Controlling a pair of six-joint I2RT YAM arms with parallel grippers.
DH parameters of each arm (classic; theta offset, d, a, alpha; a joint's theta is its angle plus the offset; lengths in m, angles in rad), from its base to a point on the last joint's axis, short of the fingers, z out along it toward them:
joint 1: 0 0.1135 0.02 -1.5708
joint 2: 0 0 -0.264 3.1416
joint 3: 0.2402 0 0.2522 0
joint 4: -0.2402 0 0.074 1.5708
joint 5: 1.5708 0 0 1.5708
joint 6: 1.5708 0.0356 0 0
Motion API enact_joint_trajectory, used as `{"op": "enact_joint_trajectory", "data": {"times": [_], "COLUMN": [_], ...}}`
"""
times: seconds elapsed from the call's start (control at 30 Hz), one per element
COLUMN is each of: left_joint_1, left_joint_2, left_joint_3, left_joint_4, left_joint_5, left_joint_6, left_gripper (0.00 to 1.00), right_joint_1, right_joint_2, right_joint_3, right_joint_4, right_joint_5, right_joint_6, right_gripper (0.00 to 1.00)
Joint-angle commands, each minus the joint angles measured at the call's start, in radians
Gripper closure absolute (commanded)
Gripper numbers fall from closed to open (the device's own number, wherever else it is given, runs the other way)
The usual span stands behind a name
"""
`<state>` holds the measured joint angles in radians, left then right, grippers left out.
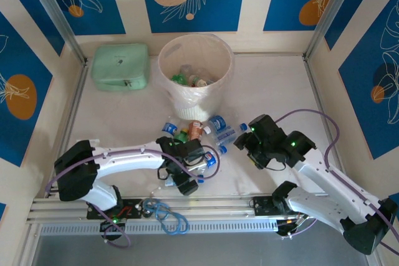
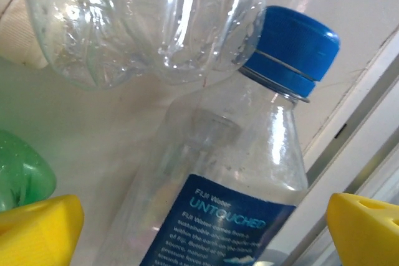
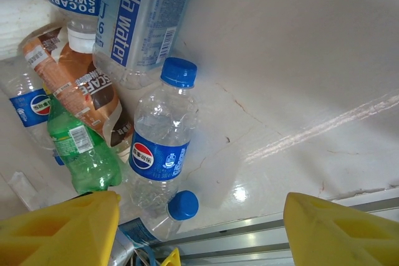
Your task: Put the plastic bottles in the bin
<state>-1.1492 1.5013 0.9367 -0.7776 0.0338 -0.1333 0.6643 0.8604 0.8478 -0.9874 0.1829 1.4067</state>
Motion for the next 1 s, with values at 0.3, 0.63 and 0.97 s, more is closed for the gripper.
{"op": "enact_joint_trajectory", "data": {"times": [0.3, 0.63, 0.97], "left_joint_1": [-0.009, -0.009, 0.001], "left_joint_2": [0.054, -0.024, -0.202], "left_joint_3": [-0.047, -0.015, 0.093], "left_joint_4": [0.067, 0.041, -0.017], "left_joint_5": [-0.034, -0.061, -0.068], "left_joint_6": [-0.035, -0.040, -0.044], "left_gripper": [0.22, 0.42, 0.45], "right_joint_1": [-0.043, -0.042, 0.083], "right_joint_2": [-0.014, -0.013, -0.012], "right_joint_3": [-0.007, 0.029, 0.101], "right_joint_4": [-0.004, -0.001, 0.160], "right_joint_5": [-0.048, -0.045, -0.003], "right_joint_6": [-0.011, -0.039, -0.155], "right_gripper": [0.30, 0.31, 0.34]}}
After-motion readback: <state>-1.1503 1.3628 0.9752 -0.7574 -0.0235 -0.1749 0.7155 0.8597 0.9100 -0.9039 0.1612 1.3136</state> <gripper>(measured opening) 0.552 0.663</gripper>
